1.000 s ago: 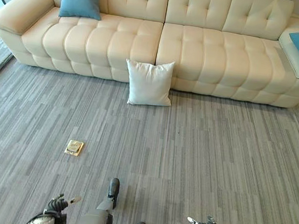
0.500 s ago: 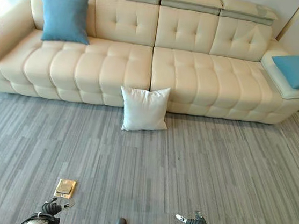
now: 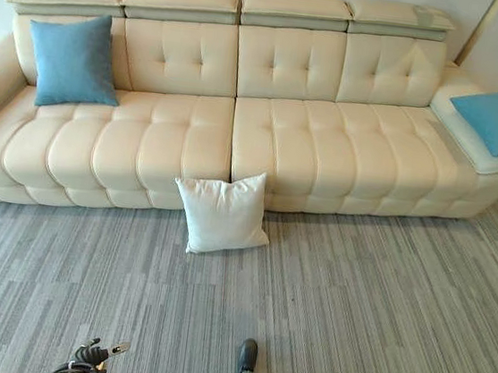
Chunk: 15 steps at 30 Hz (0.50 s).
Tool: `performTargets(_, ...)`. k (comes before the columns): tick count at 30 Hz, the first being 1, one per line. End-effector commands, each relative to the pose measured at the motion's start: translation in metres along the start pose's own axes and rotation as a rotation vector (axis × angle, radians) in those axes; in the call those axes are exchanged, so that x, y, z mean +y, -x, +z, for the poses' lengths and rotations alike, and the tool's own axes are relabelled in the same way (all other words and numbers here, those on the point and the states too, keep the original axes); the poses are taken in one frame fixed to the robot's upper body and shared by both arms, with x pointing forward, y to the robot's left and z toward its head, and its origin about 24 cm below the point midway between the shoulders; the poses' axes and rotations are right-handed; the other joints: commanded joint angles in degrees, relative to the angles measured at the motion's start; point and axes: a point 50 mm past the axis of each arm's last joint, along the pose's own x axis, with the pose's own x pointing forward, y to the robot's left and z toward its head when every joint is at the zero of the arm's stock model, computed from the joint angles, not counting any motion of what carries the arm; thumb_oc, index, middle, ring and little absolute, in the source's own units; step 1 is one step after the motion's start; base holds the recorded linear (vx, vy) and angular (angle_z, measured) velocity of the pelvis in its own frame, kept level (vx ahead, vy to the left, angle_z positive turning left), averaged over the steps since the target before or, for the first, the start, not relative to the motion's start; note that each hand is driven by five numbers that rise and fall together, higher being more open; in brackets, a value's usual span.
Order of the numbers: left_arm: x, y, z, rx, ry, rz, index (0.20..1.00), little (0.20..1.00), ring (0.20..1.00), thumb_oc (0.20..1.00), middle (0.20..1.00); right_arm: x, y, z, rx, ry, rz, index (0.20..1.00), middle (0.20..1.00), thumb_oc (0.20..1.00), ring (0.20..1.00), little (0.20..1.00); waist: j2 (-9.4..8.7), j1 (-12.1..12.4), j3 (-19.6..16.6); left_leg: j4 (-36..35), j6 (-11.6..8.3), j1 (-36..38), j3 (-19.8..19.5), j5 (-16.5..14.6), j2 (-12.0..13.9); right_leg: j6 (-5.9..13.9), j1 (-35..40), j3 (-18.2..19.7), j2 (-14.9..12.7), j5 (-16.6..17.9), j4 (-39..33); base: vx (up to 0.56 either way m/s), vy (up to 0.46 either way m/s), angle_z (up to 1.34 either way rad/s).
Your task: Pick up all the scattered cushions and arrange them neatly on the sofa.
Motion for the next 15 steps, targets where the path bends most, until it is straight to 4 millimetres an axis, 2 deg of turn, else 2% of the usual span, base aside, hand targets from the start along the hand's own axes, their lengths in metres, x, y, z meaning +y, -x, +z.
performTargets(1,0.0029,-0.0041,0.0245,-0.076,-0.034,0.005,1.000,1.000,1.000,1.000,1.000,-0.0113,-0.0055,0.0299,-0.093,0.005,-0.028,1.000,1.000,1.000,1.000,1.000,0.38,-0.72,2.09,3.62,-4.14,-3.66,1.70,15.93,2.52,6.84,1.06,-0.40,-0.80,-7.84,0.50,0.32,-0.217,0.09)
performTargets(3,0.0015,-0.0045,0.0255,-0.074,-0.031,0.003,1.000,1.000,1.000,1.000,1.000,-0.0118,-0.0063,0.0321,-0.095,0.003,-0.028,1.000,1.000,1.000,1.000,1.000,-0.07,-0.41,2.89,10.53,-5.01,-6.61,3.64,18.13,3.11,5.81,3.55,-0.93,-0.87,-9.19,0.38,0.36,-0.224,-0.08)
performTargets(4,0.0013,-0.0043,0.0255,-0.076,-0.038,-0.001,1.000,1.000,1.000,1.000,1.000,-0.0141,-0.0069,0.0311,-0.085,0.006,-0.036,1.000,1.000,1.000,1.000,1.000,-0.62,0.05,3.57,11.95,-3.88,-9.50,5.25,16.42,3.72,4.93,5.51,-0.65,-1.18,-10.58,0.09,0.35,-0.203,-0.08)
performTargets(5,0.0012,-0.0043,0.0255,-0.077,-0.038,-0.001,1.000,1.000,1.000,1.000,1.000,-0.0142,-0.0069,0.0311,-0.085,0.006,-0.036,1.000,1.000,1.000,1.000,1.000,-0.58,0.05,3.62,12.05,-3.88,-9.48,5.25,16.34,3.76,4.94,5.56,-0.65,-1.14,-10.61,0.11,0.28,-0.149,0.18)
performTargets(7,0.0012,-0.0040,0.0244,-0.074,-0.046,-0.002,1.000,1.000,1.000,1.000,1.000,-0.0146,-0.0069,0.0313,-0.085,0.008,-0.040,1.000,1.000,1.000,1.000,1.000,-1.41,0.52,4.00,10.62,-2.48,-13.50,5.20,13.08,2.81,4.76,7.08,-0.02,-1.63,-11.14,-0.40,0.22,-0.099,0.04)
performTargets(8,0.0010,-0.0038,0.0242,-0.075,-0.052,-0.003,1.000,1.000,1.000,1.000,1.000,-0.0138,-0.0068,0.0317,-0.085,0.002,-0.039,1.000,1.000,1.000,1.000,1.000,-1.98,0.72,4.21,7.98,-1.36,-15.07,4.99,10.76,2.00,5.14,8.16,0.13,-1.97,-11.56,-0.60,0.31,-0.099,-0.07)
performTargets(10,0.0020,-0.0032,0.0220,-0.069,-0.053,-0.002,1.000,1.000,1.000,1.000,1.000,-0.0124,-0.0063,0.0323,-0.090,0.010,-0.038,1.000,1.000,1.000,1.000,1.000,-2.51,1.10,4.21,0.82,-0.31,-16.56,3.71,9.10,1.06,5.12,9.51,0.20,-2.12,-12.89,-0.47,0.31,-0.055,0.06)
performTargets(11,0.0019,-0.0028,0.0218,-0.071,-0.053,-0.003,1.000,1.000,1.000,1.000,1.000,-0.0118,-0.0060,0.0322,-0.093,0.014,-0.035,1.000,1.000,1.000,1.000,1.000,-2.40,1.22,4.08,-2.57,-0.25,-16.99,2.81,9.23,0.81,5.00,9.84,0.23,-1.97,-13.34,-0.32,0.32,-0.018,0.00)
performTargets(12,0.0027,-0.0023,0.0197,-0.066,-0.053,0.000,1.000,1.000,1.000,1.000,1.000,-0.0102,-0.0052,0.0333,-0.104,0.025,-0.030,1.000,1.000,1.000,1.000,1.000,-2.24,1.34,4.01,-9.21,-0.43,-17.37,0.59,12.34,0.59,4.80,10.54,0.27,-1.57,-14.17,0.04,0.32,0.006,0.06)
performTargets(14,0.0023,-0.0008,0.0178,-0.070,-0.059,-0.005,1.000,1.000,1.000,1.000,1.000,-0.0085,-0.0045,0.0331,-0.111,0.050,-0.022,1.000,1.000,1.000,1.000,1.000,-1.67,1.60,3.80,-16.41,-0.99,-18.60,-3.00,16.26,0.48,4.16,11.82,0.48,-0.65,-15.67,0.61,0.34,0.026,0.16)
performTargets(15,0.0016,-0.0001,0.0187,-0.079,-0.062,-0.009,1.000,1.000,1.000,1.000,1.000,-0.0080,-0.0039,0.0339,-0.120,0.055,-0.020,1.000,1.000,1.000,1.000,1.000,-1.52,1.47,4.00,-18.28,-1.83,-20.28,-4.47,17.12,0.15,4.03,12.81,0.48,-0.53,-16.50,1.12,0.36,0.059,0.12)
